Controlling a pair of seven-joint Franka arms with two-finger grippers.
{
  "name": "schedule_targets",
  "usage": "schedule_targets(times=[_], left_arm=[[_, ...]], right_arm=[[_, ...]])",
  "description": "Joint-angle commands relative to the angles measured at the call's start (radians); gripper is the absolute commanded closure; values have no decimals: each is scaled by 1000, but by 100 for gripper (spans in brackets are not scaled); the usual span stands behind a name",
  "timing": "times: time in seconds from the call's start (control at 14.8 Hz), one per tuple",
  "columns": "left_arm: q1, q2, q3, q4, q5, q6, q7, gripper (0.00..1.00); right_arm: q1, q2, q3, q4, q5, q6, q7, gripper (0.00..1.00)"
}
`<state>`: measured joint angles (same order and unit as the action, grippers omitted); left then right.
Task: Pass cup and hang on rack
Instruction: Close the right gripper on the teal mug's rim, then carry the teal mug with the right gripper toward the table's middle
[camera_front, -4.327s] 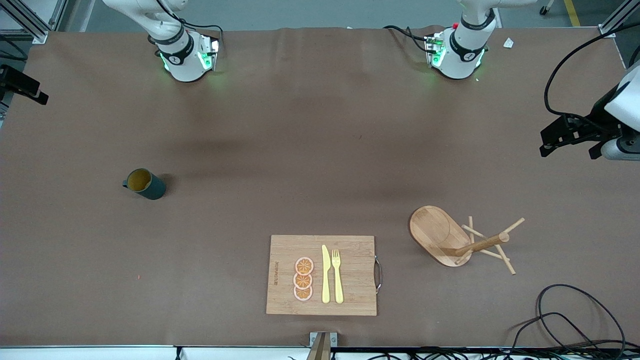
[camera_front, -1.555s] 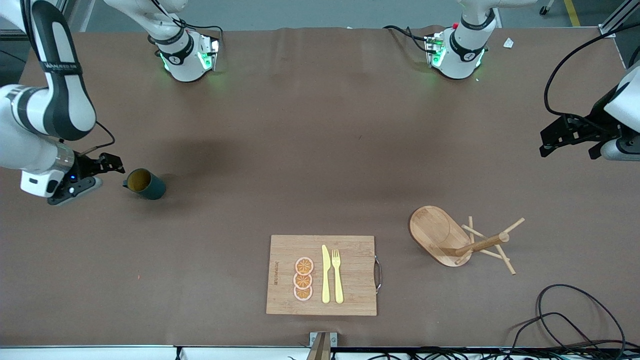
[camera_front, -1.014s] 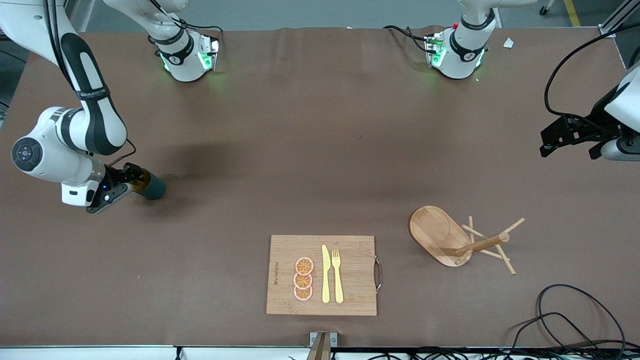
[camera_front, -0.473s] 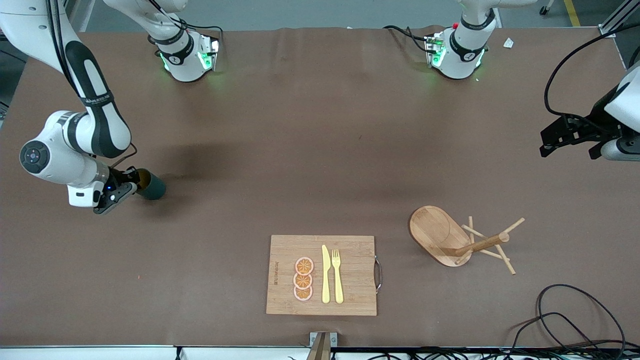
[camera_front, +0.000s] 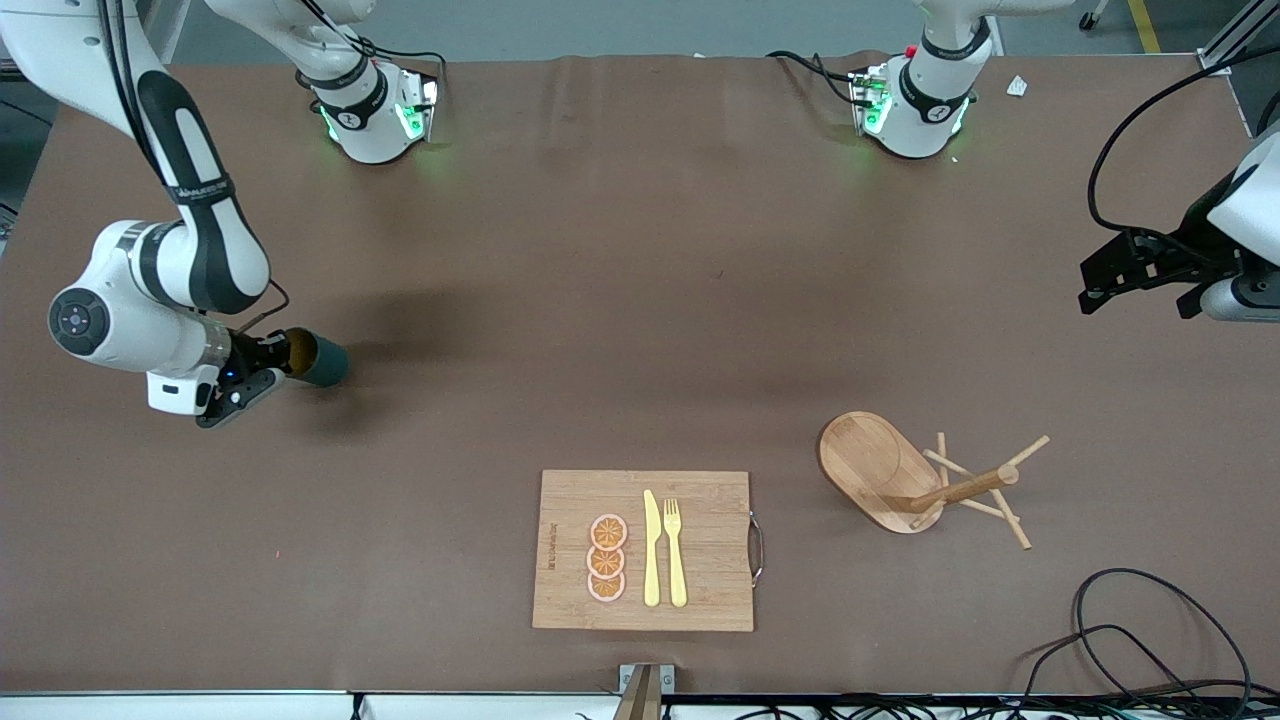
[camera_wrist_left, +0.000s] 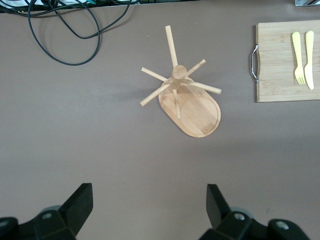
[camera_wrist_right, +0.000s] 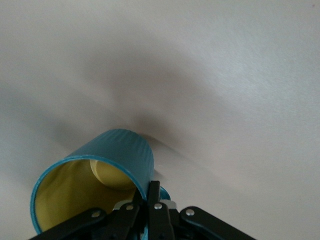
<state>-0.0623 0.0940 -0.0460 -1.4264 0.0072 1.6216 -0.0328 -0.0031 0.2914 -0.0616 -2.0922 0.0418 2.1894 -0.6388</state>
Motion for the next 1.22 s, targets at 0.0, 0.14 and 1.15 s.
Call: schedule_targets(times=[0.0, 0.14, 1.15], left_arm=[[-8, -8, 2, -5, 13, 4, -1, 0], [-10, -7, 0, -8, 11, 1, -4, 0], [-2, 1, 0, -11, 1, -3, 8, 0]], right_arm=[[89, -72, 2, -15, 15, -48, 196, 100], [167, -89, 3, -15, 15, -48, 360, 100], [689, 147, 0, 328, 93, -36, 1369, 100]])
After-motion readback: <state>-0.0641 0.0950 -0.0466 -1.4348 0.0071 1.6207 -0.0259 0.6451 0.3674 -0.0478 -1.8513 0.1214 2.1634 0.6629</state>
